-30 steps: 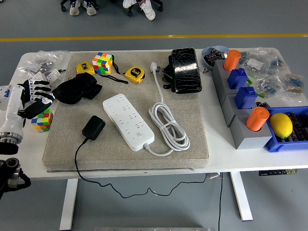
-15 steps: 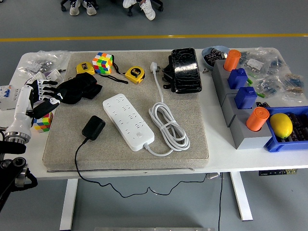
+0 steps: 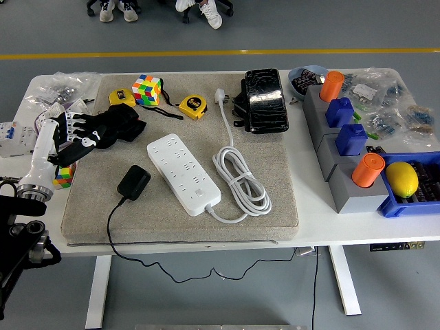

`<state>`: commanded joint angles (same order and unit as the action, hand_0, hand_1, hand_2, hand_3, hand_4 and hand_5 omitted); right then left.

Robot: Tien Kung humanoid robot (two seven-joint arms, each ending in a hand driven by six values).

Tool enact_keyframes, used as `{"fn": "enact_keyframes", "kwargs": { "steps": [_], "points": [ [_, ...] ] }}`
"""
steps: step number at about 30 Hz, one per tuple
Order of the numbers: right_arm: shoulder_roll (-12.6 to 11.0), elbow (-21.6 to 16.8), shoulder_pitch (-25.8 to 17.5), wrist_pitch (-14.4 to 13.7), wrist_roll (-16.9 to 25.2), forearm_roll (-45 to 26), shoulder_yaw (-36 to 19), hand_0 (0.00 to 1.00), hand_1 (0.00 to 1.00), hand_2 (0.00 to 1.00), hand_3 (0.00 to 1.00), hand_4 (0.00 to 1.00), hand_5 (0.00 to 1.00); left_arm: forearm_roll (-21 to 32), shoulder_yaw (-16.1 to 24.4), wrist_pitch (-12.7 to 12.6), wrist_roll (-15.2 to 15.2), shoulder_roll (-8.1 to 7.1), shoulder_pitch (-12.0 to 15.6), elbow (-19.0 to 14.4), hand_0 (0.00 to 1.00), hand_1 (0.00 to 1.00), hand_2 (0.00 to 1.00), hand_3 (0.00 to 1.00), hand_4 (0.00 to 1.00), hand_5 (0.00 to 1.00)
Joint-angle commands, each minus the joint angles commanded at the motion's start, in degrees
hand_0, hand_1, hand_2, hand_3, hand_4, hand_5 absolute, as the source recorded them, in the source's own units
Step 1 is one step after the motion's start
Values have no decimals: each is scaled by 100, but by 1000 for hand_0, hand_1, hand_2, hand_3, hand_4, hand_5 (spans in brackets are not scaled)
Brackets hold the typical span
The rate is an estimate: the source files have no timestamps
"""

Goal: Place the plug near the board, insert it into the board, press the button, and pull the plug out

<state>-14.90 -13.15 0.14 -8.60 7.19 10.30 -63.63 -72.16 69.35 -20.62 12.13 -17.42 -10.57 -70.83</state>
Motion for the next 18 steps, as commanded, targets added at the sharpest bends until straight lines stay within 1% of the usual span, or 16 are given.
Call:
{"fn": "enact_keyframes", "kwargs": {
  "steps": [8, 18],
  "points": [
    [46, 39, -18, 14, -15, -138, 176, 546, 579, 527, 504, 818, 362, 1, -15, 30, -8, -31, -20, -44, 328, 457, 497, 550, 837, 325],
    [9, 3, 40, 38, -51, -37, 109, 546, 576, 526, 504, 819, 363, -16, -96, 36, -10, -72, -69, -72, 328, 457, 497, 551, 837, 324]
  ]
}}
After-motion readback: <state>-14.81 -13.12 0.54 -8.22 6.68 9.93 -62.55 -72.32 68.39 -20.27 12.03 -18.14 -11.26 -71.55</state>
